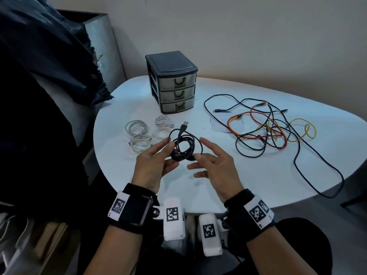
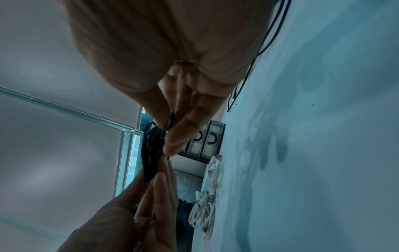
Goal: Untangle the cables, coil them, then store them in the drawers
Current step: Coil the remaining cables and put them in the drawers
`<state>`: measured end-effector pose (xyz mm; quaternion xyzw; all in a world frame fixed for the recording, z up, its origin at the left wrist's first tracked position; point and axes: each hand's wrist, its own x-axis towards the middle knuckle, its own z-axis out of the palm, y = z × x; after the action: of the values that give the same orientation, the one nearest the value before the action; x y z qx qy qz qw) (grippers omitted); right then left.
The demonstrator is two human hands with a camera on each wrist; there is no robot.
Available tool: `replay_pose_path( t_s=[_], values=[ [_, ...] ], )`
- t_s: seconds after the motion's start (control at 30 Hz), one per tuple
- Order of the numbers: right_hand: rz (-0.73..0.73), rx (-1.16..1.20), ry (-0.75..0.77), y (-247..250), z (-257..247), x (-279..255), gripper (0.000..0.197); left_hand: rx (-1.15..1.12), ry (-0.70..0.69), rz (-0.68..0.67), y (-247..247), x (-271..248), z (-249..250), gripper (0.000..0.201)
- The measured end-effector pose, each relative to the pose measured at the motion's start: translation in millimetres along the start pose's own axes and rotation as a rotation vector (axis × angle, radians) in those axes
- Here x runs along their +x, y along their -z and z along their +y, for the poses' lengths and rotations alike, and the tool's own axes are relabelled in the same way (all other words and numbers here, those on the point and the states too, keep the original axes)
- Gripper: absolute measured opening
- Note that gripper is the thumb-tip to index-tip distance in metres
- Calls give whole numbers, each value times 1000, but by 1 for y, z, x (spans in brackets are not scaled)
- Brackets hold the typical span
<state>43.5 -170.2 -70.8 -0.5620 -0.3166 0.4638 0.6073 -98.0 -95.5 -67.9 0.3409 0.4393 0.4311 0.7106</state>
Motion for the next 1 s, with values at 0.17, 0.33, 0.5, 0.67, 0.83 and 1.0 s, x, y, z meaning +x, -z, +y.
replay_pose_path(
  t_s=[0.17,0.33,0.5,0.67,0.83,1.0],
  values=[
    [42,-29,36,0,1,9,37,42,-20,27,-1,2,-2,5],
    [33,-137,87,5,2,11,32,121,-113,-3,-1,3,-3,29],
    [28,-118,106,5,-3,9,32,170,-160,46,-5,3,-5,16],
    [24,58,27,6,-6,2,26,116,-142,48,-9,1,-3,4],
    [-24,183,-40,9,-3,-2,10,104,-151,11,-12,-2,-1,27],
    [6,171,0,8,-3,0,11,146,-183,-52,-15,-7,-2,41]
  ],
)
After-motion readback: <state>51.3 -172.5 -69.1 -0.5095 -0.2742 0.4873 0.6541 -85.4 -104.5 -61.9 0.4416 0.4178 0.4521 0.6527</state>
